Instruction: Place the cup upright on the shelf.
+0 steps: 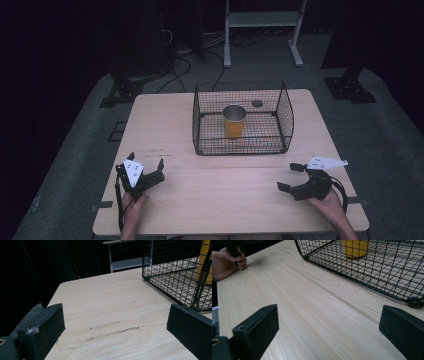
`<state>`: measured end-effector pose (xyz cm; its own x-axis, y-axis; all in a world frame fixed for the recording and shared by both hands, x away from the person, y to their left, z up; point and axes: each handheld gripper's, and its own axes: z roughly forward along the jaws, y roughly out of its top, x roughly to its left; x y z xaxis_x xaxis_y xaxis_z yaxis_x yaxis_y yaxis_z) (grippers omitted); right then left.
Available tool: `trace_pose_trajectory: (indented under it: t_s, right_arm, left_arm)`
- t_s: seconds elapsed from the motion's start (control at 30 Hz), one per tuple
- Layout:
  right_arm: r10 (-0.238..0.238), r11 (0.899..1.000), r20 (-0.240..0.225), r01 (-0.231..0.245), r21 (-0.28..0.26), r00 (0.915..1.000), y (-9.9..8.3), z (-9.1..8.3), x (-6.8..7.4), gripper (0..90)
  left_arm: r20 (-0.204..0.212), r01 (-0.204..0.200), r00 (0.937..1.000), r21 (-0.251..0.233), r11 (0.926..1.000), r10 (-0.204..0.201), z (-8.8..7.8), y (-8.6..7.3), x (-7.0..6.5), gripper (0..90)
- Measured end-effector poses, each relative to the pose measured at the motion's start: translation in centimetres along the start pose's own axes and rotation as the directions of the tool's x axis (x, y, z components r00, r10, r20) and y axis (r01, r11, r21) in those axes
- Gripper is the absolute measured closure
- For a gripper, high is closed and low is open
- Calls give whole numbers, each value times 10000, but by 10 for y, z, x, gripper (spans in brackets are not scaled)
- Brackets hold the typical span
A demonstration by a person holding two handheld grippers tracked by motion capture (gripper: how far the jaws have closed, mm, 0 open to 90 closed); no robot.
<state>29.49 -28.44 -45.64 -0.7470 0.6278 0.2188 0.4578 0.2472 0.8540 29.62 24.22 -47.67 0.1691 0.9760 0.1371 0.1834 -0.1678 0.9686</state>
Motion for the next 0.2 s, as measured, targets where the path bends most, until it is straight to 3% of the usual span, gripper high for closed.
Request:
trace_pose_trajectory:
  t_s: [0.07, 0.2]
  right_arm:
    - [252, 9990, -63, -255, -369, 9997, -6, 0, 2, 20]
    - [457, 9972, -53, -459, -586, 9989, -16, -2, 7, 20]
  left_arm:
    - [-1, 1, 10000, -2, 10000, -1, 0, 0, 0, 8]
    - [32, 16, 10000, 5, 10000, -16, 0, 0, 1, 8]
